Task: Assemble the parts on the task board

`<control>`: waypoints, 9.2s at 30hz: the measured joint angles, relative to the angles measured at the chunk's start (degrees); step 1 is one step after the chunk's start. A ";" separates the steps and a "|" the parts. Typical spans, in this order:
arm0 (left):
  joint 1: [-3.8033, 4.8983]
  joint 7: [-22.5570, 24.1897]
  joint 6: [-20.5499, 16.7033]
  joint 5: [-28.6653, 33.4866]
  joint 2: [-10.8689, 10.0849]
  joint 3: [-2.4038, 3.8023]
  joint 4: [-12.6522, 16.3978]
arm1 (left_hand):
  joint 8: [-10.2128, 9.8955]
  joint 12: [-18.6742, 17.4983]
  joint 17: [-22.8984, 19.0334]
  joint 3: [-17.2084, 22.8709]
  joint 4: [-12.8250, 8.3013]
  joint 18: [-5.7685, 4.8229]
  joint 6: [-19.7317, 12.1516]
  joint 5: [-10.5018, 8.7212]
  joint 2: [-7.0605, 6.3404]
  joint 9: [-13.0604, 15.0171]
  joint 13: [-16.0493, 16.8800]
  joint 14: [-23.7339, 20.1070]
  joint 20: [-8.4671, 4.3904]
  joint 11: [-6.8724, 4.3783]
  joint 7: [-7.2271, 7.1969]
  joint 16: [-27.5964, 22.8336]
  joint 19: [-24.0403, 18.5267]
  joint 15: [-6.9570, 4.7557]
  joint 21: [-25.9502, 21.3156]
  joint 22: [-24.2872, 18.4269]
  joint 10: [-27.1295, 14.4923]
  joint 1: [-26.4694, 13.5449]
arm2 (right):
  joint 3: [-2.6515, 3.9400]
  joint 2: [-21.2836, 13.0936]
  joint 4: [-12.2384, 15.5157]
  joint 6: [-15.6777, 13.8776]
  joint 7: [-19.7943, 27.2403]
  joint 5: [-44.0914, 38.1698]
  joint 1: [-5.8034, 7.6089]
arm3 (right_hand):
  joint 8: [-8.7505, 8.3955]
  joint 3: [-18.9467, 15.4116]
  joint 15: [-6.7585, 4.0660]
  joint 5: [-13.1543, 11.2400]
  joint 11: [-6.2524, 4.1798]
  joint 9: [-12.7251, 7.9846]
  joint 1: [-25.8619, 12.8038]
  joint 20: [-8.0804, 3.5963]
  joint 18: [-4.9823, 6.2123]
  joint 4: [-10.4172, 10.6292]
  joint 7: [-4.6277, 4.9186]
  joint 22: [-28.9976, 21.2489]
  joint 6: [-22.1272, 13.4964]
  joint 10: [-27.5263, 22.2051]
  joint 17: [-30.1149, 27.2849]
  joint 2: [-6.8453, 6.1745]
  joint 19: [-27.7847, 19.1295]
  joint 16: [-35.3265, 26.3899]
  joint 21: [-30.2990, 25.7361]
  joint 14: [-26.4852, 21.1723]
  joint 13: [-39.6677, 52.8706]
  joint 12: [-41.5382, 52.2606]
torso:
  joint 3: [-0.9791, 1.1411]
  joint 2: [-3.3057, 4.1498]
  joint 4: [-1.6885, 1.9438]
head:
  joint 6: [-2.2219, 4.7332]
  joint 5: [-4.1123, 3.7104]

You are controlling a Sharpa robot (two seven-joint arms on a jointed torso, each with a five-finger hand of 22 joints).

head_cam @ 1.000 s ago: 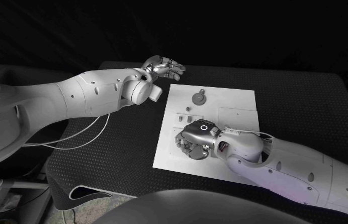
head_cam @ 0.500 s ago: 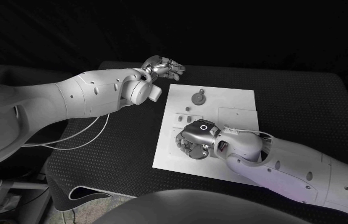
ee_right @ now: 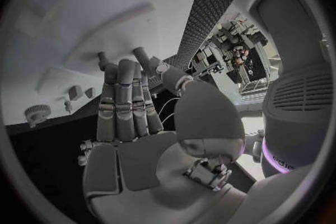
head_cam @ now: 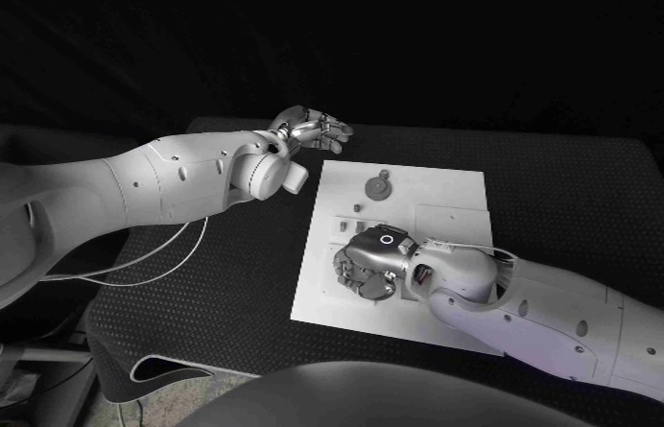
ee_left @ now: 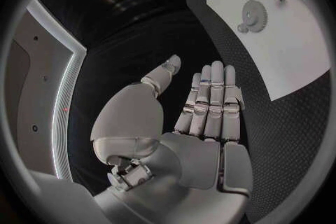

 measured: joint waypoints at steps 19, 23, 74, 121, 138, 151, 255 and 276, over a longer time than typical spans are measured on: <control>0.00 -0.04 0.09 0.04 -0.19 0.00 0.02 | 0.00 0.00 0.10 0.00 0.00 -0.01 0.00 0.00 0.00 0.00 0.00 0.00 0.00 0.00 0.00 0.00 0.00 0.00 0.00 -0.04 0.00 0.00 | -0.27 -1.68 0.58 -2.92 1.06 1.97 -0.23 | -0.79 -2.76 0.55 0.00 1.08 -0.86 -2.34 0.08 -0.10 -0.03 0.80 0.01 -1.26 -1.29 0.00 -3.23 -0.89 -0.21 0.00 -0.96 0.14 -0.61 | 0.03 0.00 0.01 | 0.00 -0.22; 0.00 -0.05 0.10 0.05 -0.26 -0.01 -0.03 | 0.00 0.00 0.10 0.00 0.00 0.00 0.00 0.00 0.00 -0.04 0.00 0.00 0.00 0.00 0.00 0.00 0.00 0.00 0.00 -0.04 0.00 0.00 | -0.42 -3.84 2.16 -3.86 1.07 2.66 -0.30 | -0.79 -2.92 0.63 0.00 1.18 -0.88 -2.04 0.08 -0.10 -0.19 0.80 -0.13 -1.26 -1.39 -0.01 -3.53 -0.89 -0.28 0.21 -1.03 0.21 -0.61 | 0.04 0.01 0.01 | 0.00 -0.33; 0.00 -0.08 0.34 0.24 0.37 -0.01 -1.07 | 0.00 0.00 0.33 -0.16 -0.16 0.00 -0.15 0.00 0.00 -0.09 0.00 -0.01 0.00 0.00 -0.15 -0.22 0.00 -0.01 0.00 -0.12 0.00 0.00 | -0.18 0.63 -0.80 -0.12 0.56 1.42 -0.14 | 0.71 -6.09 -3.02 0.43 -2.82 0.53 0.48 -3.84 -0.10 -0.57 -2.07 -0.07 -4.82 -11.51 9.14 -0.69 -3.33 49.79 29.94 -11.28 47.17 67.15 | 0.03 0.00 -0.16 | 0.01 -0.83; 0.00 -0.55 0.47 0.29 0.21 -0.01 -1.12 | 0.00 0.00 0.89 -0.31 -0.01 -0.01 -1.33 0.00 0.00 -0.39 -0.05 -0.01 0.00 0.24 0.30 -0.89 0.00 -0.01 0.00 -0.32 -0.59 -0.46 | -0.18 -0.39 0.07 0.40 0.26 0.49 -0.64 | 2.88 -0.22 -4.13 0.43 -2.83 2.11 1.50 -4.64 -0.10 -0.67 -2.24 -0.08 -4.64 -11.52 4.67 4.40 -2.51 52.00 30.60 -11.03 43.45 68.63 | 0.10 -0.05 -0.25 | 0.01 -0.53; 0.00 -0.67 0.51 0.29 0.13 -0.01 -1.11 | 0.00 0.00 1.02 -0.31 -0.01 0.00 -1.54 0.00 0.00 -0.45 -0.04 -0.01 0.00 0.23 0.51 -0.89 0.00 -0.01 0.00 -0.37 -0.59 -0.46 | -0.18 -1.34 0.57 -2.70 0.60 3.43 -0.69 | -2.01 -4.06 -3.64 0.43 -2.83 0.16 -3.93 -4.32 -0.10 -0.06 -2.24 -0.08 -4.65 -11.52 3.52 -1.95 -2.20 52.73 30.90 -11.46 42.55 69.07 | 0.07 -0.04 -0.25 | 0.01 -0.56; 0.00 -0.70 0.52 0.29 0.00 -0.01 -1.12 | 0.00 0.00 1.07 -0.31 -0.01 0.00 -1.54 0.00 0.00 -0.45 -0.04 -0.01 0.00 0.43 0.51 -0.89 0.00 -0.01 0.00 -0.36 -0.79 -0.46 | -0.11 -3.40 1.37 -5.69 1.14 6.31 -0.67 | -3.24 -7.19 -1.72 0.43 -2.03 -0.68 -5.33 -4.32 -0.57 0.13 -0.31 -0.08 -6.58 -12.80 2.15 -3.81 -2.20 53.55 30.90 -12.18 41.63 69.96 | 0.07 -0.04 -0.30 | 0.01 -0.58; 0.01 -1.08 0.56 0.33 -0.52 -0.03 -1.81 | 0.00 0.00 2.01 -0.88 0.55 -0.01 -2.15 0.00 -0.25 -0.59 -0.16 0.19 0.00 0.45 0.71 -1.78 0.00 0.19 0.00 -0.58 -1.20 -1.15 | 1.35 -22.20 6.31 10.35 -10.20 41.17 10.69 | 3.09 -8.23 -5.01 0.38 -4.97 6.97 -14.98 -8.16 -0.50 8.33 -3.97 -0.09 1.58 -9.49 4.49 4.31 4.50 57.20 31.28 -0.90 40.10 75.96 | 0.00 -0.21 -0.62 | 2.47 -6.28; -0.01 -1.02 0.57 0.35 -0.87 -0.03 -1.66 | 0.24 0.00 2.19 -1.03 0.71 0.00 -2.15 0.00 -0.30 -0.59 -0.16 0.19 0.00 0.45 0.71 -2.00 0.00 0.19 0.00 -0.62 -1.20 -1.21 | -0.36 -26.38 11.80 14.43 -25.85 44.13 9.42 | 3.07 -8.51 -7.06 0.38 -6.91 8.15 -24.91 -10.37 -0.64 14.10 -5.02 -0.30 6.64 -1.25 12.06 0.28 7.33 55.82 30.62 4.85 45.92 75.77 | -0.06 -0.23 -0.67 | 2.37 -9.26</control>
